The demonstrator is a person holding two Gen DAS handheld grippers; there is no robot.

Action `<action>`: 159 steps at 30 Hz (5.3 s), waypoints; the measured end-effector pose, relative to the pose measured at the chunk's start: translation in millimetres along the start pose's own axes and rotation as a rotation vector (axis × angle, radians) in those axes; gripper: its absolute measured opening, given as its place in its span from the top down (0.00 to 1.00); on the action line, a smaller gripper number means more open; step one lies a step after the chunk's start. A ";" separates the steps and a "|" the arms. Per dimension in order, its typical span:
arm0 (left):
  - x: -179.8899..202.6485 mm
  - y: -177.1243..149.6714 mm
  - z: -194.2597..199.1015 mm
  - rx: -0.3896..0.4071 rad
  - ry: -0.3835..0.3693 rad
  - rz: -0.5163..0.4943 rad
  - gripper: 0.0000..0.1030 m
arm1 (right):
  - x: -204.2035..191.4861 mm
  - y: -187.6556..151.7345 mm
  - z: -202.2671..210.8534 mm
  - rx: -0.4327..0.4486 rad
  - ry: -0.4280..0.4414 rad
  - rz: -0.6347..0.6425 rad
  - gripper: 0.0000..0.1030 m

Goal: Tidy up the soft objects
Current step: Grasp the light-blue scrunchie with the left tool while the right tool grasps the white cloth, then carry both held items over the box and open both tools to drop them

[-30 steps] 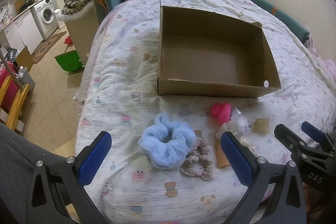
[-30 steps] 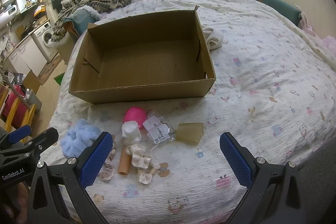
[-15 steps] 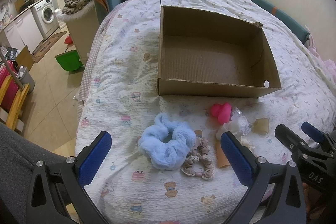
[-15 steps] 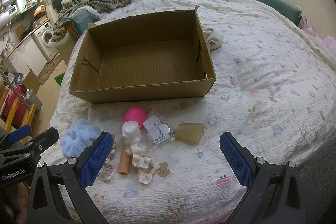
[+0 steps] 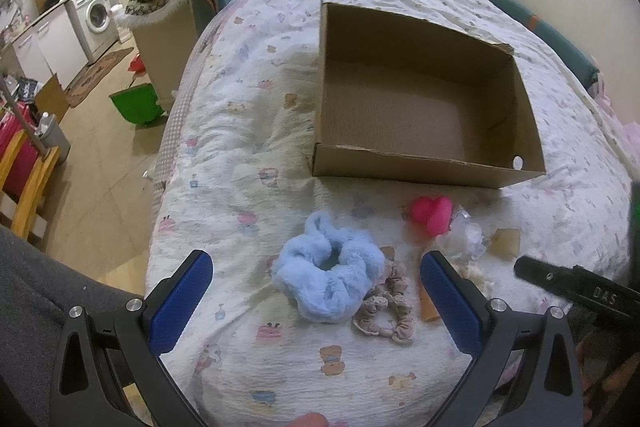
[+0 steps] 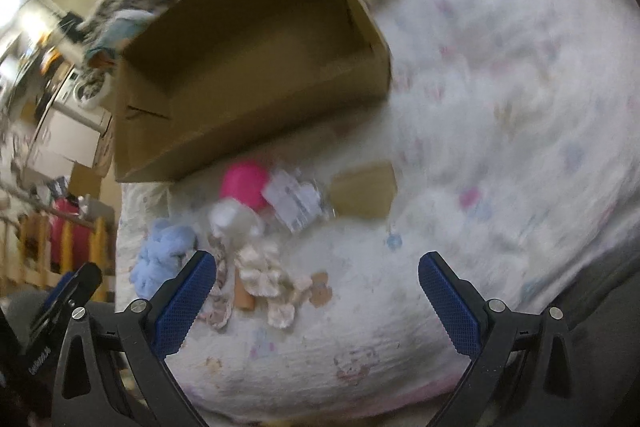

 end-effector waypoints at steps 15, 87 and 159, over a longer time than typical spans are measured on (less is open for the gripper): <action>-44.2 10.0 -39.6 -0.206 0.050 0.182 0.00 | -39.6 -12.4 -63.9 -0.237 0.111 0.047 0.53; 28.4 138.8 -45.7 -0.076 -0.073 -0.042 0.86 | -52.1 129.9 65.9 0.194 0.094 0.229 0.78; 82.6 137.4 -130.0 0.026 -0.110 -0.222 0.33 | -36.3 156.2 -14.8 0.124 0.073 0.222 0.28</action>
Point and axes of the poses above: each gripper's, at about its wrist camera, not at the fingertips, and z roughly against the way its jaws point, x to its right, y to its top, the point moved 5 cm from there along -z, roughly the way its jaws point, and after that the axes turned 1 degree about -x, right-handed, at the moved point
